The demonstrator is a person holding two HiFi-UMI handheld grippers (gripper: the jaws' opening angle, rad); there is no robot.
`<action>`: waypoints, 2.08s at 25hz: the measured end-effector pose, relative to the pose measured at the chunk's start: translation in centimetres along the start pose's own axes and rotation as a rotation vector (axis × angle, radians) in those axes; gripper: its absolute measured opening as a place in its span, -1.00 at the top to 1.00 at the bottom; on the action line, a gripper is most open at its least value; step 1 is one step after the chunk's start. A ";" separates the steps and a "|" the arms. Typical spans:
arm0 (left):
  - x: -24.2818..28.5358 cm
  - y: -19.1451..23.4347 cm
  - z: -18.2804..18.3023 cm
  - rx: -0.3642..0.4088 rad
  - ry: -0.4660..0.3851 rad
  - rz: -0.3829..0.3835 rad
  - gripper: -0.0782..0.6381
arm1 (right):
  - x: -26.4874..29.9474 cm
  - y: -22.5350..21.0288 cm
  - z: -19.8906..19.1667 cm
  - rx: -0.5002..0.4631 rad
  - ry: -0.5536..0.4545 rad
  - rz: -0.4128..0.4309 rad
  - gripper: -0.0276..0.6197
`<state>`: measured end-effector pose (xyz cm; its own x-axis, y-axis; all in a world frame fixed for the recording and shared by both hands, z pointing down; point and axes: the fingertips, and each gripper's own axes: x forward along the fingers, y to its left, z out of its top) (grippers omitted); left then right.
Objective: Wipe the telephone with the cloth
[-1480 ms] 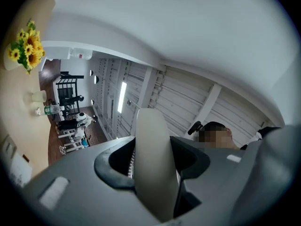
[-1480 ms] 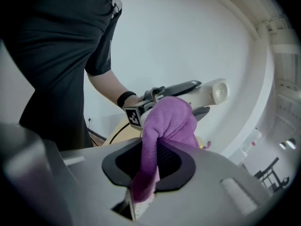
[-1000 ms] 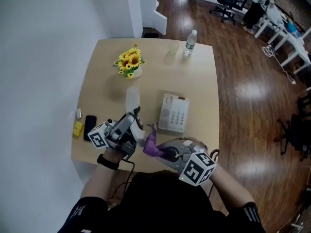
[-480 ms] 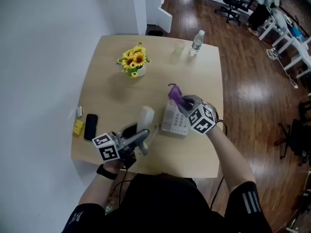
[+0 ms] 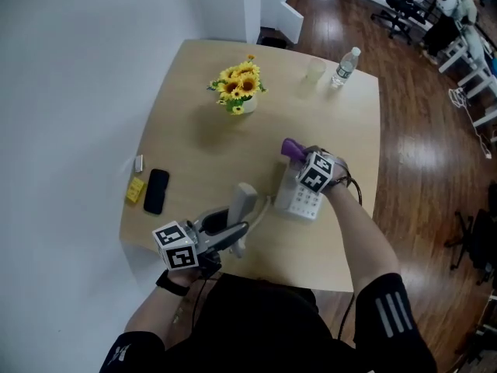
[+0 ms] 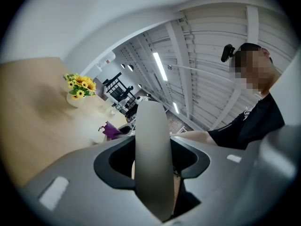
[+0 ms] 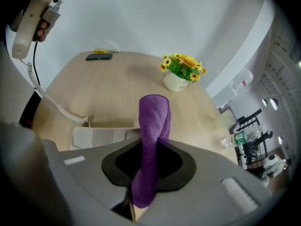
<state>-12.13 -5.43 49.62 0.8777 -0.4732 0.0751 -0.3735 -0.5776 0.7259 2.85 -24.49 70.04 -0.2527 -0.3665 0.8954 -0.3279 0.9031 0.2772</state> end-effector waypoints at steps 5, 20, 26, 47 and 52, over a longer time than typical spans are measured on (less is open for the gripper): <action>-0.9 0.8 -1.1 -0.022 0.001 0.006 0.19 | 0.7 2.9 0.1 0.083 -0.015 0.075 0.72; 0.8 -0.3 -1.0 0.002 0.028 -0.042 0.19 | -0.2 14.4 0.0 0.116 -0.064 0.178 0.72; 0.9 -0.7 -1.5 0.006 0.051 -0.032 0.19 | 0.0 18.7 -0.8 0.156 -0.068 0.242 0.72; 6.7 4.9 -1.6 0.042 0.113 0.120 0.19 | -12.9 20.0 -3.3 0.723 -0.524 0.432 0.72; 11.5 9.7 -3.3 0.098 0.225 0.314 0.19 | -18.4 16.6 -6.8 0.822 -0.616 0.250 0.72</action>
<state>-4.68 -14.28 59.81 0.7563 -0.4857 0.4383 -0.6512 -0.4938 0.5763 8.26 -1.21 60.59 -0.7407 -0.4494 0.4994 -0.6604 0.6237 -0.4182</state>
